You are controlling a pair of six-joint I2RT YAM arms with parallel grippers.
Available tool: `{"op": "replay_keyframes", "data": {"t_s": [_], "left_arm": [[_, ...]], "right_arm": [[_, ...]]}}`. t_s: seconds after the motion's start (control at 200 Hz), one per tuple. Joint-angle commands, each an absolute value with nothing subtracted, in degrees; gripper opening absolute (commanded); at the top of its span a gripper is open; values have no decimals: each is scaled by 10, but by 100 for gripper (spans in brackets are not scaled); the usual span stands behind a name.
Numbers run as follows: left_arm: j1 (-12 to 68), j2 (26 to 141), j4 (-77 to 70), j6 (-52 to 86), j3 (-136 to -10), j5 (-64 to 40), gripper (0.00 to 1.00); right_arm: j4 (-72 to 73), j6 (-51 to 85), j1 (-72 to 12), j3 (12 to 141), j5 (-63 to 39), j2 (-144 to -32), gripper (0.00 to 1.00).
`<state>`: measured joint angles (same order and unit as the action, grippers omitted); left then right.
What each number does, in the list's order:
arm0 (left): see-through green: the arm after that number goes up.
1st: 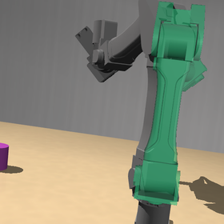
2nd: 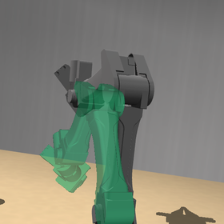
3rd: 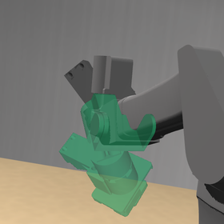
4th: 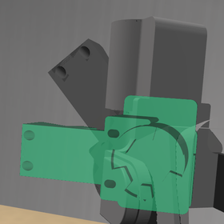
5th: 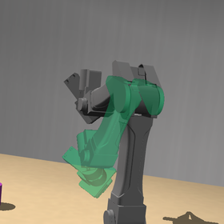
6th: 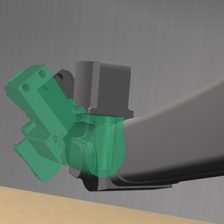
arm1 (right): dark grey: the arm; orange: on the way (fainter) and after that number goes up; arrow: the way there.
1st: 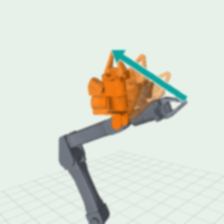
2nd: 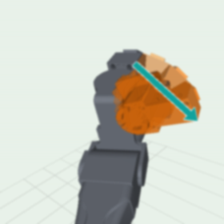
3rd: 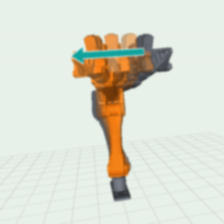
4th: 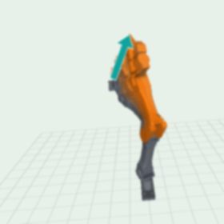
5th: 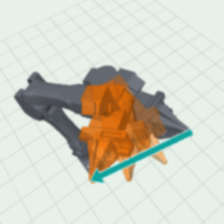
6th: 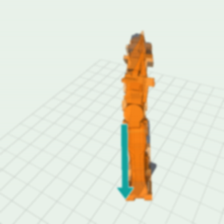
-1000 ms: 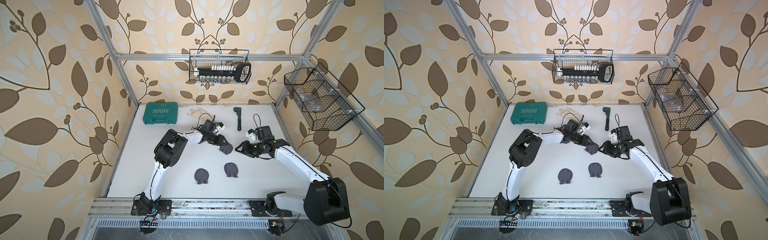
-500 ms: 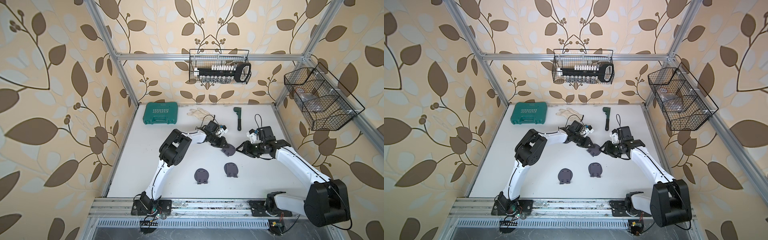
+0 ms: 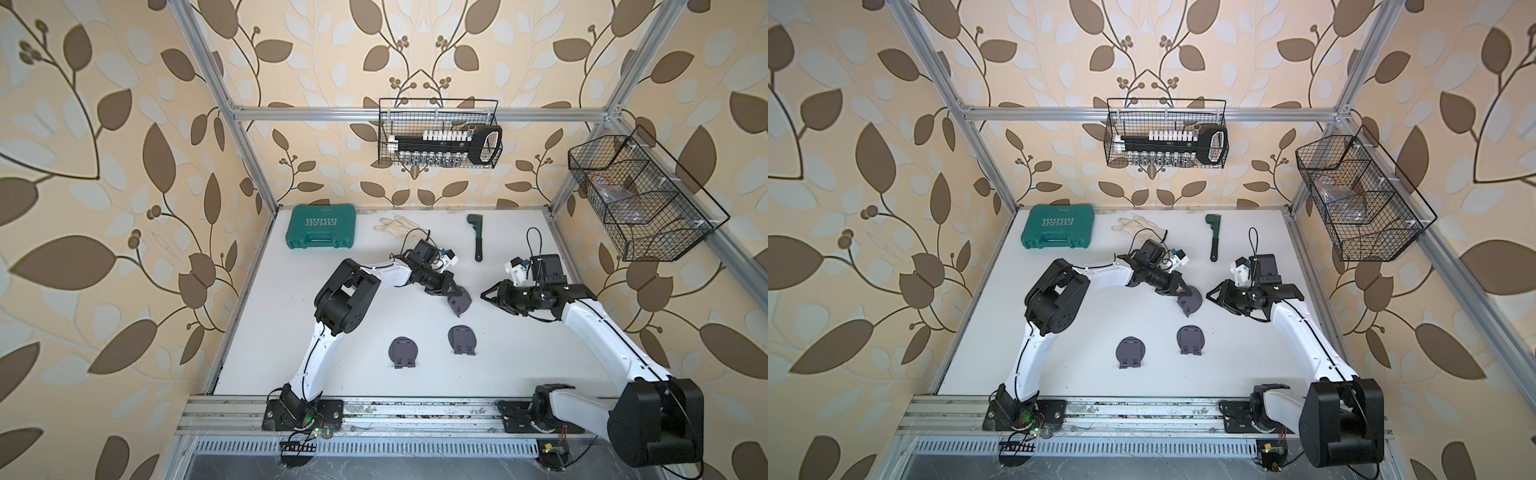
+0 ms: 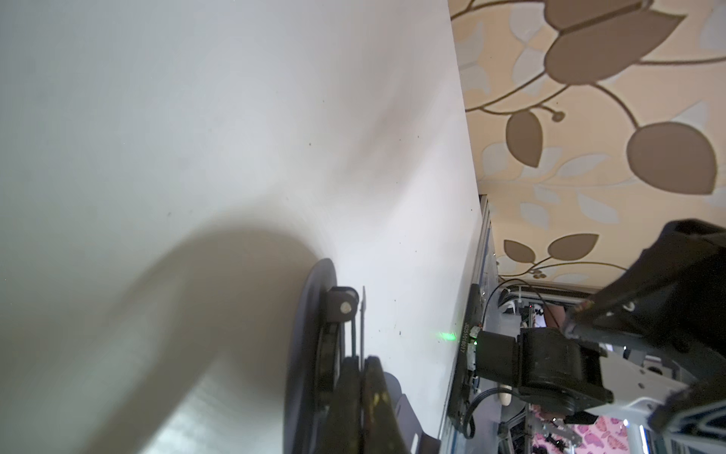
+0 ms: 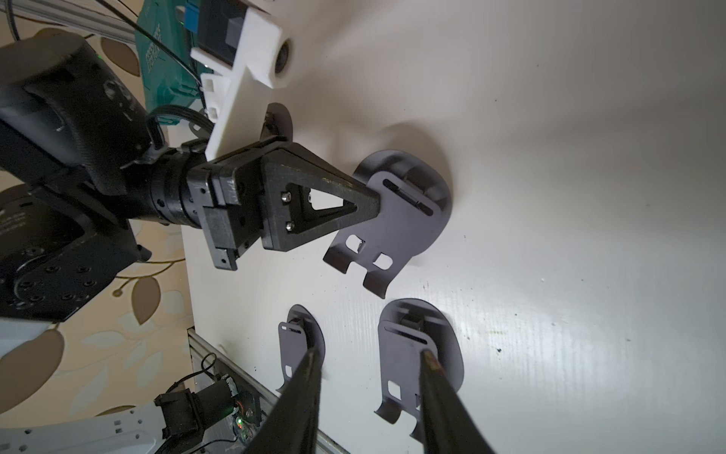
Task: Open the phone stand
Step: Pick up the phone stand at the center of the board, then open the phone stand.
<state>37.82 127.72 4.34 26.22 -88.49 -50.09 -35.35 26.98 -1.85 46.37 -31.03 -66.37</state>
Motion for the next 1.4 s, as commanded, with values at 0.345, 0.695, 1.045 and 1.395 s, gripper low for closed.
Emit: {"op": "replay_keyframes", "data": {"t_s": [0.345, 0.695, 1.045, 1.395], "left_arm": [[378, 959, -95, 531, -760, -347, 0], [378, 729, -204, 679, -517, -252, 0], [378, 631, -234, 708, -445, -211, 0], [378, 616, -220, 694, -448, -215, 0]], "right_arm": [[-392, 320, -14, 512, -431, -520, 39], [-189, 490, -21, 454, -567, -468, 40], [-89, 547, -185, 422, -479, -507, 35], [-21, 569, -220, 404, -472, -541, 33]]}}
